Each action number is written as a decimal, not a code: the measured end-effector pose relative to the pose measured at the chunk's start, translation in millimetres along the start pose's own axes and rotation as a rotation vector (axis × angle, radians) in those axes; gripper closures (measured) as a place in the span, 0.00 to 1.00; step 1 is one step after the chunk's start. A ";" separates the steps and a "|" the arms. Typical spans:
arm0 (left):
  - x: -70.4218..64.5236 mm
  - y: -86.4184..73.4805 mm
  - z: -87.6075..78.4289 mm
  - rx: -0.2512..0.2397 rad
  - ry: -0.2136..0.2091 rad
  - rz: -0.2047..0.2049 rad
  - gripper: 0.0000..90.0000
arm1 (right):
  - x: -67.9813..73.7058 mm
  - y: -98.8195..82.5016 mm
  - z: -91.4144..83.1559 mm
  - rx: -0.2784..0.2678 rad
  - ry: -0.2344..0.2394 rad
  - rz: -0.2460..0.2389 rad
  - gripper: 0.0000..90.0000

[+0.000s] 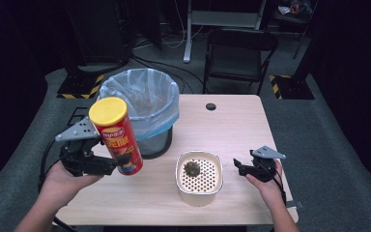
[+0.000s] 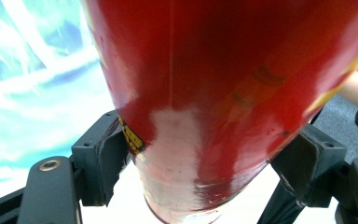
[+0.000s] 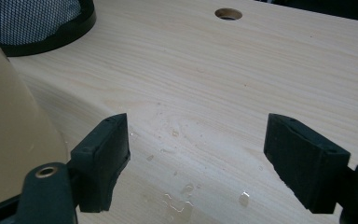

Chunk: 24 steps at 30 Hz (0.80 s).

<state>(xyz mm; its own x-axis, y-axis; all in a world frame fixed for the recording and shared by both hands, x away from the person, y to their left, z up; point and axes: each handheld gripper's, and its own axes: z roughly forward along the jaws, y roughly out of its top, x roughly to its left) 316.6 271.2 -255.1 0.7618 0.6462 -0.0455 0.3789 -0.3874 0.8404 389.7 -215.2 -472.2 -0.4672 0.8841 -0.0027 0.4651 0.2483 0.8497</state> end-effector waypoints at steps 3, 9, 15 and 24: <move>1.4 16.3 -7.0 -0.008 -0.002 0.006 0.26 | 0.5 -0.3 0.1 0.007 -0.001 0.003 0.24; 9.0 50.0 -17.3 -0.018 0.013 0.018 0.26 | -0.2 -1.5 1.1 0.008 -0.010 0.004 0.24; 19.8 69.5 -14.5 -0.021 0.045 0.016 0.26 | -1.5 -2.2 1.3 0.008 -0.008 0.007 0.24; 45.9 89.4 1.9 -0.010 0.092 -0.019 0.26 | -2.4 -3.5 2.4 0.013 -0.010 0.014 0.24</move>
<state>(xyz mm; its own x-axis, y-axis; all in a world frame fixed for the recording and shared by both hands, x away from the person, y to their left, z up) 386.4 265.0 -183.1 0.7026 0.7115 -0.0124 0.3875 -0.3679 0.8453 391.0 -217.3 -476.4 -0.4529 0.8916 0.0038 0.4810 0.2408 0.8430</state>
